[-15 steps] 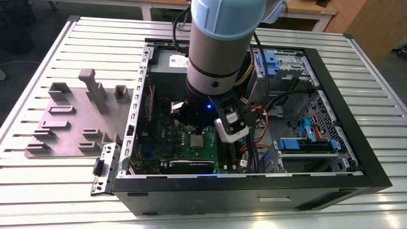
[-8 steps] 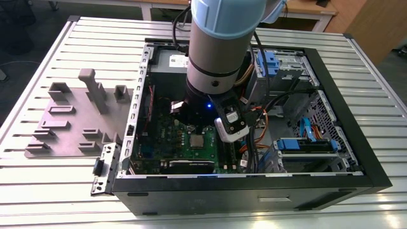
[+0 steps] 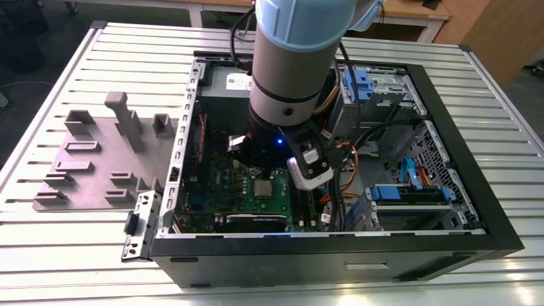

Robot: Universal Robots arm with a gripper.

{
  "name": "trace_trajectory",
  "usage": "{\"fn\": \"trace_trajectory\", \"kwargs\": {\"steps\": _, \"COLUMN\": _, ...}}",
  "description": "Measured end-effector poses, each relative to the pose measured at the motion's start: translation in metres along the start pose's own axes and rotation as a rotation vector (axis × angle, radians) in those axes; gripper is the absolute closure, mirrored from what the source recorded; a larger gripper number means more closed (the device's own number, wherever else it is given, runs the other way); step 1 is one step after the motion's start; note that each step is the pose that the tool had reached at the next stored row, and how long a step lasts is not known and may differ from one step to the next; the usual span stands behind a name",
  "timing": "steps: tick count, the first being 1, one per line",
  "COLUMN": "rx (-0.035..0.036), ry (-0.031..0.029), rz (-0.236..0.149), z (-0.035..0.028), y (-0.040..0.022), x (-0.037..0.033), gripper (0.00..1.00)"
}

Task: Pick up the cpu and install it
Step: 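Close the cpu cover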

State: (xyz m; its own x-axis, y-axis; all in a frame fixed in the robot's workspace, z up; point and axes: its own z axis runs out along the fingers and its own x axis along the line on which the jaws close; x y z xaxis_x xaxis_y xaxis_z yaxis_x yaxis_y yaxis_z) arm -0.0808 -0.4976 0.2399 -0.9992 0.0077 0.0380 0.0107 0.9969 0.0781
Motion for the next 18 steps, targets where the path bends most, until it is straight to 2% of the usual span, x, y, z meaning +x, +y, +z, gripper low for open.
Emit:
{"fn": "trace_trajectory", "kwargs": {"steps": 2, "rx": 0.0005, "ry": 0.0012, "rz": -0.015, "z": 0.0, "y": 0.0, "x": 0.0, "gripper": 0.89}}
{"fn": "trace_trajectory", "kwargs": {"steps": 7, "rx": 0.0029, "ry": 0.0061, "rz": -0.079, "z": 0.0, "y": 0.0, "x": 0.0, "gripper": 0.89}}
{"fn": "trace_trajectory", "kwargs": {"steps": 10, "rx": 0.003, "ry": 0.0063, "rz": -0.08, "z": 0.0, "y": 0.0, "x": -0.0008, "gripper": 0.89}}
{"fn": "trace_trajectory", "kwargs": {"steps": 16, "rx": 0.004, "ry": 0.0065, "rz": -0.085, "z": -0.0004, "y": 0.0003, "x": -0.0066, "gripper": 0.89}}
{"fn": "trace_trajectory", "kwargs": {"steps": 18, "rx": 0.0159, "ry": 0.0074, "rz": -0.085, "z": -0.0002, "y": 0.0023, "x": -0.0066, "gripper": 0.89}}
